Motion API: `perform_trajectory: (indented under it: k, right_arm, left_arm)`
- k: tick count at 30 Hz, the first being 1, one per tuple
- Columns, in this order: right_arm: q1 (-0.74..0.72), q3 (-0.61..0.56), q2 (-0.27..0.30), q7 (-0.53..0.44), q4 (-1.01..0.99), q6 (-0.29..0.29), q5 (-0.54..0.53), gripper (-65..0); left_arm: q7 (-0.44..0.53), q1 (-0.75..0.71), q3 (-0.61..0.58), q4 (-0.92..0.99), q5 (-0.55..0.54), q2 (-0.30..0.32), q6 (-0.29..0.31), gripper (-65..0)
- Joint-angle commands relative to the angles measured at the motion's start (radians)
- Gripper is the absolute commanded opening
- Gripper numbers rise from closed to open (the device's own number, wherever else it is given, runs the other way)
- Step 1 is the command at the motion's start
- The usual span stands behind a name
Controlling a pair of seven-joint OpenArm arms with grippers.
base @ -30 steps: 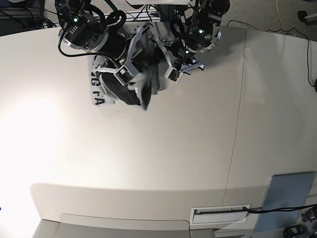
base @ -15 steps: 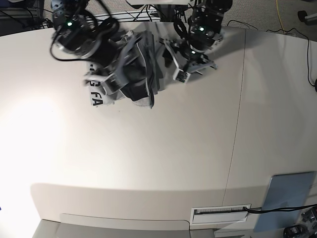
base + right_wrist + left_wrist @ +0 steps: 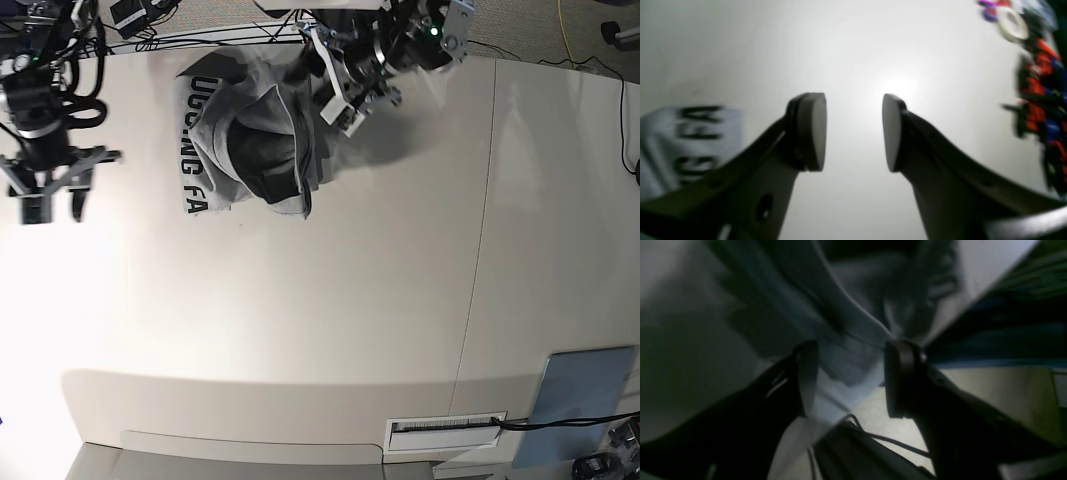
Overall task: Fold the T-shirt properly
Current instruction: 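Release the right gripper and press the bundle with the left gripper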
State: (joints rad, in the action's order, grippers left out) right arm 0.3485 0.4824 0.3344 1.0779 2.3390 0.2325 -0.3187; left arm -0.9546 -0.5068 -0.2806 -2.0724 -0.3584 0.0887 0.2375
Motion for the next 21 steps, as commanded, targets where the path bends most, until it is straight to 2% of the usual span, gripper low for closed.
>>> perform_trajectory:
  k: [1, 4, 12, 14, 16, 21]
  right_arm:
    - [-0.005, 0.027, 0.014, -0.021, 0.017, -0.005, -0.002, -38.0]
    - [-0.005, 0.071, 0.014, -0.016, 0.017, -0.006, -0.006, -38.0]
    - [-0.005, 0.076, 0.012, -0.011, 0.017, -0.006, -0.006, -38.0]
    - [-0.005, 0.076, 0.012, -0.01, 0.017, -0.006, -0.006, -38.0]
    - [-0.005, 0.076, 0.012, -0.005, 0.017, -0.006, -0.006, -38.0]
    - [-0.005, 0.076, 0.012, -0.004, 0.017, -0.006, -0.006, -38.0]
  left_arm:
    - [0.039, 0.003, -0.01, -0.007, -0.015, -0.006, -0.028, -34.7]
    - [0.084, 0.011, -0.026, 0.03, -0.008, -0.006, -0.093, -34.7]
    - [0.128, 0.017, -0.025, 0.066, -0.033, -0.011, -0.092, -34.7]
    - [0.147, 0.023, -0.025, 0.066, -0.039, -0.012, -0.116, -34.7]
    - [0.153, 0.028, -0.025, 0.066, -0.034, -0.033, -0.147, -34.7]
    - [0.15, 0.03, -0.025, 0.066, -0.008, -0.09, -0.134, -34.7]
